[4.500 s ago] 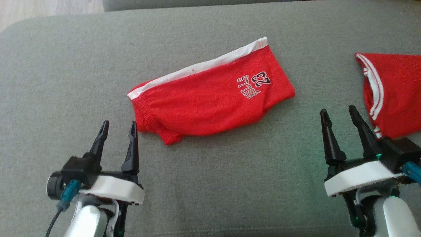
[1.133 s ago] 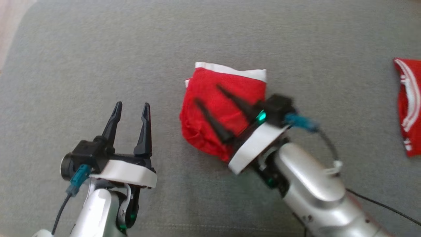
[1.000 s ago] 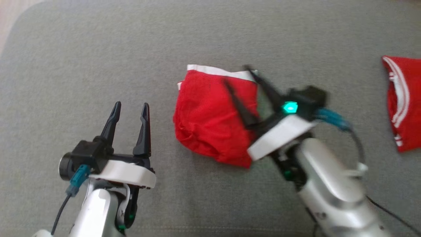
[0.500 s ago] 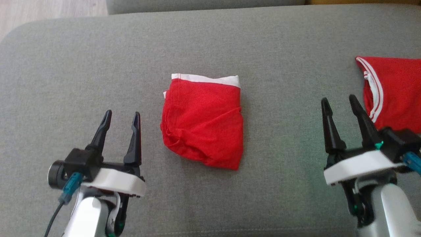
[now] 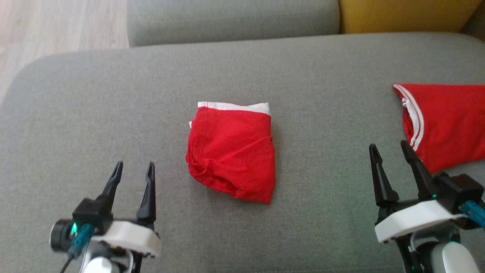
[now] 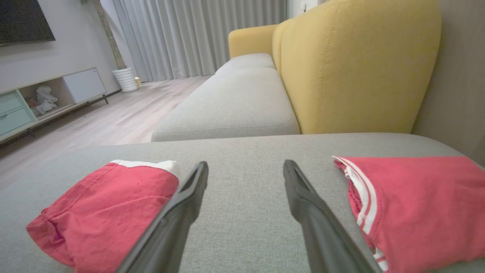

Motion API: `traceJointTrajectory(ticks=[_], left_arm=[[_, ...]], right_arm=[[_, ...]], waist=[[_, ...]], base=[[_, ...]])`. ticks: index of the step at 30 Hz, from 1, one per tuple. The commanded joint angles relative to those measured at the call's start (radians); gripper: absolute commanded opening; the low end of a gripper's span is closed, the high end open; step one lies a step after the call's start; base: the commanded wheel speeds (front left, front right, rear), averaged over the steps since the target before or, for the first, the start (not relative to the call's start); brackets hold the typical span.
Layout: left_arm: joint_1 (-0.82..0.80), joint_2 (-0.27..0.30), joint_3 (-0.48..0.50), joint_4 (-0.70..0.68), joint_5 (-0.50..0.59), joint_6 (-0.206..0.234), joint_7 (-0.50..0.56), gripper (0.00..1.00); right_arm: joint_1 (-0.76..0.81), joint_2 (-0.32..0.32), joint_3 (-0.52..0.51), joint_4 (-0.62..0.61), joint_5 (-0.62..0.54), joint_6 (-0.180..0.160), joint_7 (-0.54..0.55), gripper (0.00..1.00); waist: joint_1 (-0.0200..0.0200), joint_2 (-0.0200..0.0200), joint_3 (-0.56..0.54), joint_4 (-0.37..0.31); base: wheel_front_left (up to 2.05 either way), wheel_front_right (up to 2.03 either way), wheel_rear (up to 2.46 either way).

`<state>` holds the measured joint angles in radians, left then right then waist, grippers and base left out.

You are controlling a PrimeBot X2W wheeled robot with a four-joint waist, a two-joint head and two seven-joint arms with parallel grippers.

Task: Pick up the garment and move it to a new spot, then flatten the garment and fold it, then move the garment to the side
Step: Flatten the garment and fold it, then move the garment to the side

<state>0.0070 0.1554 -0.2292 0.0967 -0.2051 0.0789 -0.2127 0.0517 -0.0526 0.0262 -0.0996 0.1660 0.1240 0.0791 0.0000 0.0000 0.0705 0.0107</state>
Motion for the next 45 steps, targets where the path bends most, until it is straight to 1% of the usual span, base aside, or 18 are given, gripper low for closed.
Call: traceJointTrajectory(ticks=[1, 7, 12, 23, 37, 45], left_arm=[[-0.009, 0.022, 0.044, -0.040, -0.008, 0.010, 0.004, 1.00], [0.051, 0.028, 0.043, -0.068, -0.013, 0.027, 0.026, 1.00], [0.077, 0.036, 0.043, -0.096, -0.014, 0.040, 0.045, 1.00], [0.082, 0.052, 0.044, -0.119, -0.009, 0.054, 0.045, 1.00], [0.075, 0.059, 0.039, -0.132, -0.011, 0.066, 0.044, 1.00], [0.058, 0.061, 0.034, -0.136, -0.015, 0.064, 0.038, 1.00]], right_arm=[[-0.009, -0.003, 0.019, -0.045, -0.004, 0.007, 0.005, 1.00], [0.037, -0.001, 0.010, -0.063, -0.005, 0.007, 0.022, 1.00], [0.057, 0.000, 0.005, -0.083, -0.009, 0.007, 0.034, 1.00], [0.057, 0.002, 0.002, -0.089, -0.007, 0.007, 0.035, 1.00], [0.053, 0.002, -0.009, -0.084, 0.005, 0.007, 0.037, 1.00], [0.046, 0.002, -0.018, -0.074, 0.009, 0.007, 0.040, 1.00]], waist=[[0.0000, 0.0000, -0.026, 0.000], [0.0000, 0.0000, -0.071, 0.007], [0.0000, 0.0000, -0.080, 0.012], [0.0000, 0.0000, -0.075, 0.018], [0.0000, 0.0000, -0.061, 0.021], [0.0000, 0.0000, -0.037, 0.033]], base=[[0.00, 0.00, 0.00], [0.00, 0.00, 0.00], [0.00, 0.00, 0.00], [0.00, 0.00, 0.00], [0.00, 0.00, 0.00], [0.00, 0.00, 0.00]])
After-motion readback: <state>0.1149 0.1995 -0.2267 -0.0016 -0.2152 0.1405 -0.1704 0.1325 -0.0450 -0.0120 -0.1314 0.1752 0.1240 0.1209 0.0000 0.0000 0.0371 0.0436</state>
